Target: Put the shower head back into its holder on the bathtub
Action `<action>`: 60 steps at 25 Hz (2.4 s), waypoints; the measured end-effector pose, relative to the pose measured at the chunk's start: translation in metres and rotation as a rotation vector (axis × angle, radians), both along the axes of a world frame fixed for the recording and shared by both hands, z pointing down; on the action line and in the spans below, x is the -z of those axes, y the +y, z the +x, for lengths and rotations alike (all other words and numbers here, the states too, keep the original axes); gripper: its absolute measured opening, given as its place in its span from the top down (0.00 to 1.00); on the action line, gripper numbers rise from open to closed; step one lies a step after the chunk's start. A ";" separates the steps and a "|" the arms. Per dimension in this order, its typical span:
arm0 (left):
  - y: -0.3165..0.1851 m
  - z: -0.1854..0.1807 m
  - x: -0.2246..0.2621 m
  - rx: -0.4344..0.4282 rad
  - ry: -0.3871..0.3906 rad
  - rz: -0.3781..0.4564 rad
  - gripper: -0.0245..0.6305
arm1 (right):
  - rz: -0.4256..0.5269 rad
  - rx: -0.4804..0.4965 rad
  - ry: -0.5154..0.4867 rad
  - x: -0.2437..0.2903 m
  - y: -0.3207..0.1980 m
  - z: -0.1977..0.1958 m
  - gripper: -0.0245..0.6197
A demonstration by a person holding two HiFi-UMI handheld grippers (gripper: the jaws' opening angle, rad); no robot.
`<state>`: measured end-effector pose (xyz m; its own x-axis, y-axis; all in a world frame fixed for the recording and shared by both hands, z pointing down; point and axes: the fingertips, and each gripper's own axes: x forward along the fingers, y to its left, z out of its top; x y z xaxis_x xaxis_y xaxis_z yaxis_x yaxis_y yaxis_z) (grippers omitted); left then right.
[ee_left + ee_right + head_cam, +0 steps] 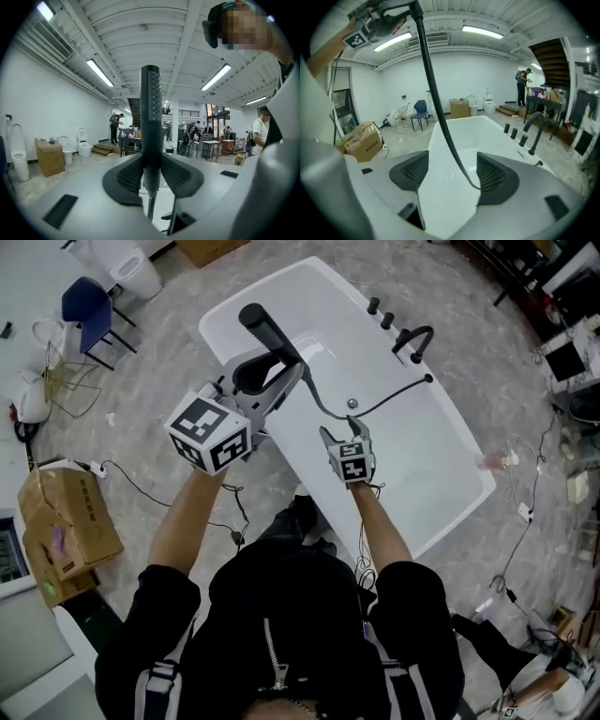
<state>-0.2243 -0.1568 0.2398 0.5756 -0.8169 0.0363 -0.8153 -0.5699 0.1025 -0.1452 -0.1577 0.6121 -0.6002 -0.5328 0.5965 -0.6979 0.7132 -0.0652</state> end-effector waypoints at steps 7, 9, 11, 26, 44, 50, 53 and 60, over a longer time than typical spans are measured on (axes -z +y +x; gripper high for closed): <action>0.005 -0.019 0.035 0.007 0.018 0.011 0.76 | -0.049 0.010 0.017 -0.045 -0.038 -0.038 0.50; 0.009 -0.026 0.048 0.005 0.031 0.016 0.76 | -0.058 0.006 0.031 -0.057 -0.046 -0.045 0.50; 0.013 -0.031 0.060 -0.004 0.030 0.029 0.76 | -0.075 -0.022 0.039 -0.071 -0.056 -0.048 0.51; 0.007 -0.080 0.078 -0.008 0.133 0.040 0.76 | -0.113 -0.275 0.080 -0.119 -0.135 0.013 0.85; -0.034 -0.066 0.006 -0.085 0.084 -0.071 0.76 | 0.035 -0.348 0.106 -0.002 -0.162 0.104 0.85; -0.046 -0.038 -0.013 -0.140 0.069 -0.087 0.76 | 0.188 -0.345 0.123 0.072 -0.180 0.135 0.85; -0.051 -0.023 -0.018 -0.170 0.083 -0.089 0.76 | 0.230 -0.343 0.155 0.103 -0.187 0.152 0.85; -0.065 0.014 -0.025 -0.218 0.070 -0.101 0.76 | 0.341 -0.355 0.211 0.174 -0.212 0.201 0.85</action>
